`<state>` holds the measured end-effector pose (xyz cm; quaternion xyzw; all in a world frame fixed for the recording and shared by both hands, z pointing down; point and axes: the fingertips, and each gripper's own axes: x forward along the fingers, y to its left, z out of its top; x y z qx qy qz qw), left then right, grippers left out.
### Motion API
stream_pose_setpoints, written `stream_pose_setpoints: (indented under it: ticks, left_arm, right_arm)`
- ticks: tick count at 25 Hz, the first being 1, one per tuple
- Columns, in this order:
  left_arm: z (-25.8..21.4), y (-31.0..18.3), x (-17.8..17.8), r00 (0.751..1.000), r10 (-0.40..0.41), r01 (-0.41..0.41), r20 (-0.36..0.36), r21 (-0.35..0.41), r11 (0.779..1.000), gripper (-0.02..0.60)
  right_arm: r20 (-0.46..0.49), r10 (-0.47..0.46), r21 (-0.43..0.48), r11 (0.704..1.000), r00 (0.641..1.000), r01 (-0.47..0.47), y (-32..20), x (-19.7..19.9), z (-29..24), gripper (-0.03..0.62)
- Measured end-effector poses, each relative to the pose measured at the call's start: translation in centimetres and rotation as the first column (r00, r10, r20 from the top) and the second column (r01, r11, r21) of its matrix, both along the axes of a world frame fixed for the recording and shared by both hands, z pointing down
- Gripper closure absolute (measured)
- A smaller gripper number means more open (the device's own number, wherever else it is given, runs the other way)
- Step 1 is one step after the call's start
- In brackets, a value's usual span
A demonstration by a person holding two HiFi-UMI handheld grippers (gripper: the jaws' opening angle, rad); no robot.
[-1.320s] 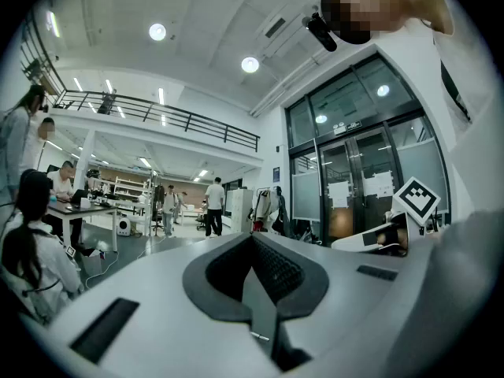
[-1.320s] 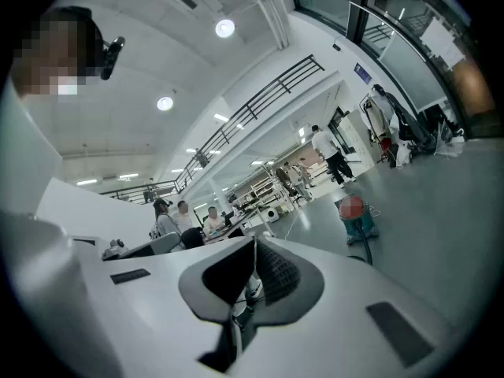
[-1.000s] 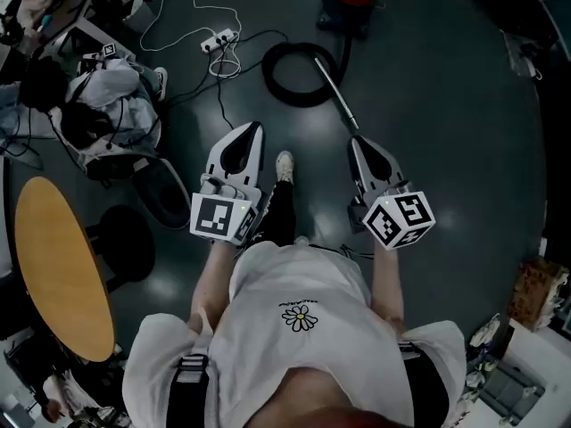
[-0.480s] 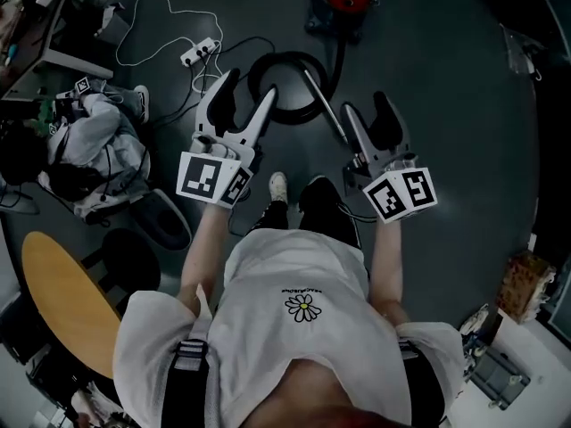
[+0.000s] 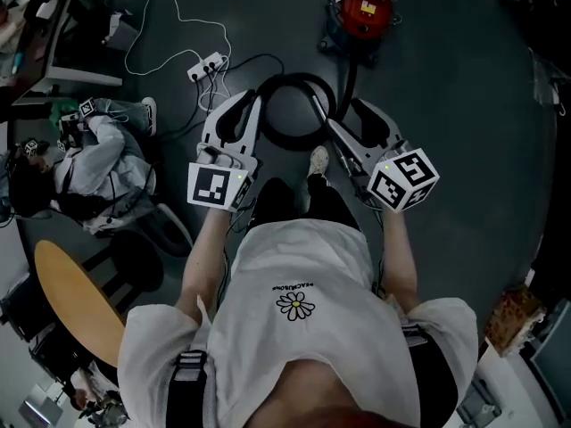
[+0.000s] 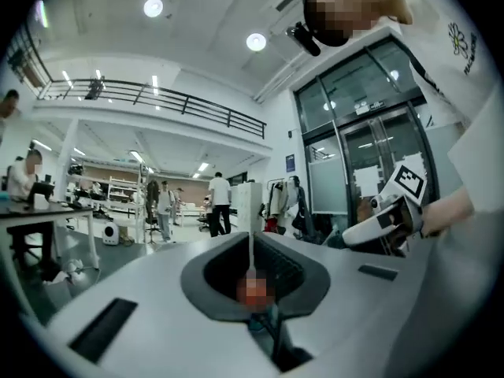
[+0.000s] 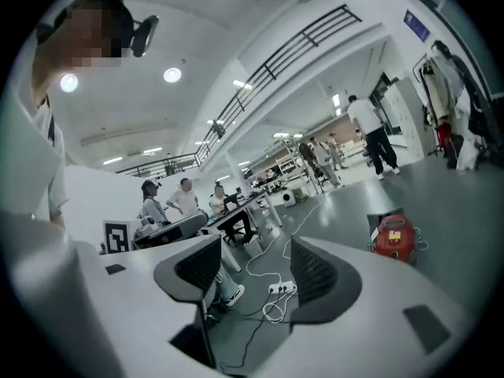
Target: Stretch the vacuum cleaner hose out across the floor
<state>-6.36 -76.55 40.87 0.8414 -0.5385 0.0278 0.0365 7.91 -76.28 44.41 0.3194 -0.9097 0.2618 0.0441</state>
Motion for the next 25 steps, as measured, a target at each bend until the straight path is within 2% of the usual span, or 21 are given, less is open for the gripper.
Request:
stream_pose_setpoints:
  ticks: [1, 4, 8, 11, 15, 17, 20, 23, 25]
  left_arm:
    - [0.4, -1.6, -0.3, 1.000, -0.028, 0.028, 0.013, 0.001, 1.000, 0.571]
    - [2.5, -6.2, -0.5, 0.999, -0.048, 0.048, -0.013, 0.004, 0.999, 0.574]
    - [10.2, -11.0, -0.8, 0.998, 0.005, 0.001, 0.063, -0.099, 0.995, 0.574]
    - [18.5, -14.7, -1.6, 0.999, 0.009, -0.002, 0.049, -0.153, 0.988, 0.574]
    - [31.2, -18.8, -3.3, 0.999, -0.028, 0.036, 0.045, -0.186, 0.982, 0.574]
    - [37.5, -19.9, -3.9, 0.999, -0.043, 0.045, 0.014, -0.180, 0.983, 0.574]
    - [47.1, -20.5, -4.7, 0.999, -0.040, 0.043, 0.015, -0.202, 0.979, 0.574]
    - [54.5, -20.4, -5.3, 1.000, -0.027, 0.028, 0.008, -0.214, 0.976, 0.574]
    - [58.2, -20.1, -6.0, 1.000, -0.015, 0.017, 0.011, -0.221, 0.975, 0.574]
  right_arm:
    - [-0.012, -0.006, -0.032, 0.999, 1.000, 0.006, -1.6, -0.3, 0.8, 0.299]
    - [-0.086, -0.026, -0.083, 0.996, 0.996, 0.019, -5.7, -1.4, 4.1, 0.301]
    - [-0.159, -0.071, -0.205, 0.978, 0.985, 0.038, -9.6, -3.1, 13.0, 0.301]
    - [-0.212, -0.100, -0.338, 0.941, 0.972, 0.023, -12.1, -3.4, 24.9, 0.301]
    - [-0.295, -0.125, -0.506, 0.861, 0.947, -0.044, -14.8, -3.1, 45.0, 0.301]
    - [-0.361, -0.154, -0.563, 0.822, 0.920, -0.083, -15.4, -2.5, 55.1, 0.301]
    - [-0.451, -0.206, -0.623, 0.770, 0.868, -0.141, -15.9, -1.4, 68.1, 0.301]
    - [-0.515, -0.265, -0.662, 0.727, 0.815, -0.182, -15.6, -0.7, 77.9, 0.301]
    - [-0.566, -0.328, -0.673, 0.713, 0.756, -0.195, -15.1, -0.5, 83.1, 0.301]
